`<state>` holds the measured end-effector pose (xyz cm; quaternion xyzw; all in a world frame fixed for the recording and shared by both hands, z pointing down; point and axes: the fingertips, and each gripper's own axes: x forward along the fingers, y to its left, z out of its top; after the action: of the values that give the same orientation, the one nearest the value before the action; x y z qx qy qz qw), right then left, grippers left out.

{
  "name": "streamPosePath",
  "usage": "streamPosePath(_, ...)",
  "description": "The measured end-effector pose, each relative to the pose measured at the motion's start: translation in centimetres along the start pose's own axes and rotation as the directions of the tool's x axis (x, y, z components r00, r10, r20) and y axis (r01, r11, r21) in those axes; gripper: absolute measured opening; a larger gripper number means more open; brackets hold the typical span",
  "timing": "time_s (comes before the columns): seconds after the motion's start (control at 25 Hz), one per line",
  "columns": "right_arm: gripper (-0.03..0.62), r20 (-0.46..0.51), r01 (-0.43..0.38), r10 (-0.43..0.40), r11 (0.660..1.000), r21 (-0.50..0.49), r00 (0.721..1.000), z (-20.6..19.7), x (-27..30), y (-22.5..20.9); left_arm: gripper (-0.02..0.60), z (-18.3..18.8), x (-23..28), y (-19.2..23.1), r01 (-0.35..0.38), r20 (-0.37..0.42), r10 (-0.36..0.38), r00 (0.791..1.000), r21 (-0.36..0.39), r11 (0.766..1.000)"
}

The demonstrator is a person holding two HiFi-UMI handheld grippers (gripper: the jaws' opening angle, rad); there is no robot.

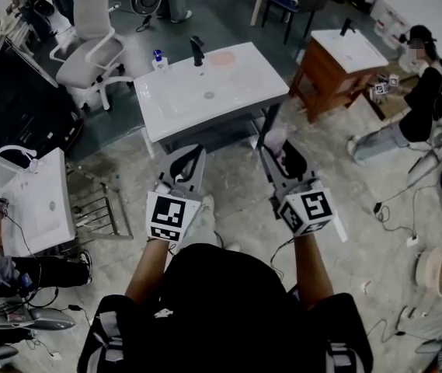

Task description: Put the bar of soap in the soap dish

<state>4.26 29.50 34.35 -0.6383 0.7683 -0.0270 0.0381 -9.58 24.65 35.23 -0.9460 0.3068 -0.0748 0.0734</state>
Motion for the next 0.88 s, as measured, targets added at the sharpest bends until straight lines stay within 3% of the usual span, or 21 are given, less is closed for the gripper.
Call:
streamPosePath(0.4,0.212,-0.018,-0.003,0.003,1.000,-0.010,1.000,-0.5,4.4,-2.2,0.021,-0.2,4.0,2.9,-0.001,0.001,0.001,1.000,0.004,1.000)
streamPosePath(0.88,0.212,-0.031,0.000,0.001,1.000,0.023,1.000,-1.7,14.1,-7.0,0.021,-1.2,12.5,9.2,0.006,-0.023,-0.006,1.000,0.006,1.000)
